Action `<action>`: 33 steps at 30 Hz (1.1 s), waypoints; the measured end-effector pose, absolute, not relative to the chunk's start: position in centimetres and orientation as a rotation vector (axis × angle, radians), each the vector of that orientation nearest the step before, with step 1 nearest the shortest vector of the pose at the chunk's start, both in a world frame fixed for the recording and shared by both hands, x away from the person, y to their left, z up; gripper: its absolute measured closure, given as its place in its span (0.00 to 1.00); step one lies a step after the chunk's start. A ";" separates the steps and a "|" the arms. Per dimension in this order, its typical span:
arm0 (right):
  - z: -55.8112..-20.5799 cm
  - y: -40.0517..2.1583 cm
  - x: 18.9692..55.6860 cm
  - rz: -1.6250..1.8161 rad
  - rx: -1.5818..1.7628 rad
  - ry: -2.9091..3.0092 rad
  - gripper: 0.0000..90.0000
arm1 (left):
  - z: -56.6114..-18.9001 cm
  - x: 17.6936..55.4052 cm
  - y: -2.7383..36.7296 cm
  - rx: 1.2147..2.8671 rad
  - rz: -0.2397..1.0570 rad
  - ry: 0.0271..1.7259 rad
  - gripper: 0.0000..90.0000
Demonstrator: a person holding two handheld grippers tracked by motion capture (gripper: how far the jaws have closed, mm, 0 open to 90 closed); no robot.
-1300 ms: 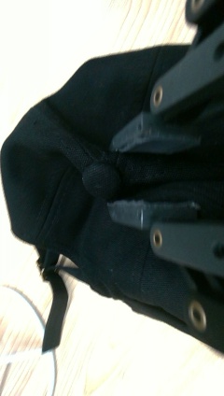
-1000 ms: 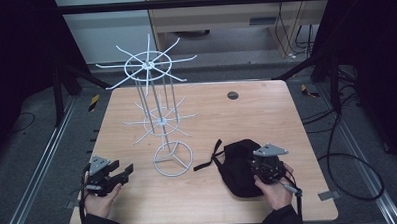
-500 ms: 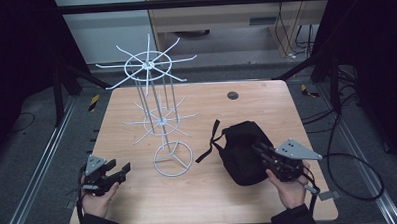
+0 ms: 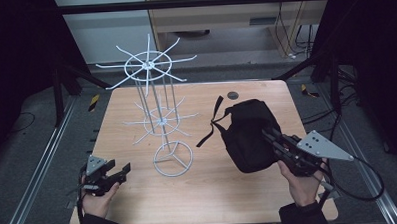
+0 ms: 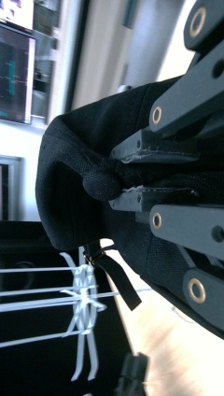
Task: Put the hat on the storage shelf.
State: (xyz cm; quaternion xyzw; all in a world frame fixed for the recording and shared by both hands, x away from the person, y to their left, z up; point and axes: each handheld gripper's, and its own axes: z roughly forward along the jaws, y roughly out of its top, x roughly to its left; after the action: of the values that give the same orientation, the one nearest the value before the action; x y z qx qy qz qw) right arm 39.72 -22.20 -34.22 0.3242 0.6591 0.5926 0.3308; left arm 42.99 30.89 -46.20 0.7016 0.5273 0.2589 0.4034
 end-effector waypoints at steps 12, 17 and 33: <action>-30.9 -22.0 38.4 1.647 0.742 1.598 0.88 | -46.3 43.1 30.8 1.788 0.652 1.332 0.39; -30.2 -21.4 38.0 1.680 0.698 1.573 0.88 | -46.4 43.1 30.7 1.795 0.647 1.333 0.39; -26.0 -19.9 36.4 1.840 0.550 1.446 0.87 | -46.6 43.3 30.6 1.813 0.640 1.334 0.39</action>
State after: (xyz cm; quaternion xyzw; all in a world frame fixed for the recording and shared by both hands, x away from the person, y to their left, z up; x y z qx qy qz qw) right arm 36.42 -19.89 -26.02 0.2133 0.5612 0.7139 0.3605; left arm 43.25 30.56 -46.65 0.7134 0.5249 0.2518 0.3899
